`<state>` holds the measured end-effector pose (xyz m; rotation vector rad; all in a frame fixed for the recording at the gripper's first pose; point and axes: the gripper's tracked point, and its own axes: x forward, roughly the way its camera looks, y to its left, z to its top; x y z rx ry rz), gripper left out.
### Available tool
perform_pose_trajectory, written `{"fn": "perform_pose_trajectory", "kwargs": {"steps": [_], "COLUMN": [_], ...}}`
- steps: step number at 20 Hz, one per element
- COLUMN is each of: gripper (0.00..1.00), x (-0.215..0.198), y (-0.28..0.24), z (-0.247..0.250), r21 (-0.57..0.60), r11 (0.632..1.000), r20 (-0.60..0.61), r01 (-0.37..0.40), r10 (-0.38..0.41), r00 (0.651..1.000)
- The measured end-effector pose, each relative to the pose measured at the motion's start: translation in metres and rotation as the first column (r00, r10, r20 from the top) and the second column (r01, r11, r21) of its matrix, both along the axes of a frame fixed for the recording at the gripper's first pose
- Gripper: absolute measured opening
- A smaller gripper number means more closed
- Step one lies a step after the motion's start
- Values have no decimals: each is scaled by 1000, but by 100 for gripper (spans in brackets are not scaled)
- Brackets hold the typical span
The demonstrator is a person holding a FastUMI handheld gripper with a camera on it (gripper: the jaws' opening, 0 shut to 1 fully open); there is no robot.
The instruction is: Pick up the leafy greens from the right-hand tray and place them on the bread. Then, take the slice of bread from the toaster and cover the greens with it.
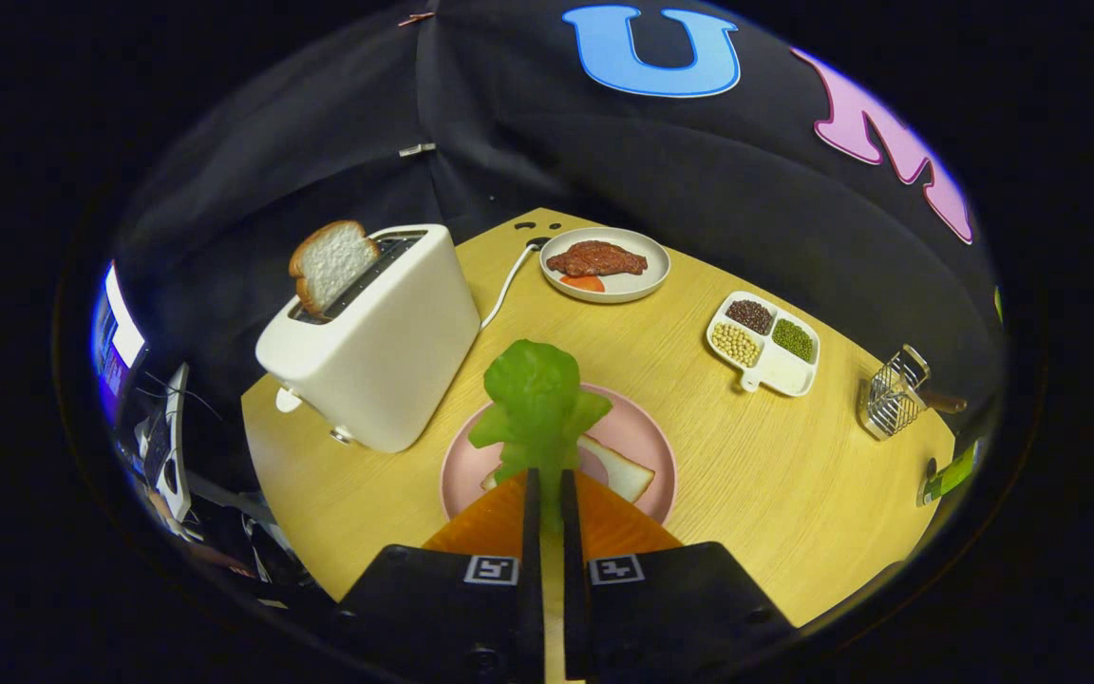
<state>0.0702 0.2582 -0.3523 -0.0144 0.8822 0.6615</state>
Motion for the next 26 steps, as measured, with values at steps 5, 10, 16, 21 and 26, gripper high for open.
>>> {"fn": "perform_pose_trajectory", "kwargs": {"steps": [5, 10, 16, 21, 26], "gripper": [79, 78, 78, 77, 77], "x": [10, 9, 5, 10, 10], "y": [2, 2, 25, 83, 158], "z": [-5, 19, 100, 167, 197], "r21": [-29, -8, 102, 166, 199], "r11": [999, 999, 994, 986, 976], "r20": [49, 92, 200, 274, 292], "r01": [27, 39, 38, -33, -92], "r10": [-25, -38, -58, -14, 31], "r00": [998, 995, 978, 962, 956]}}
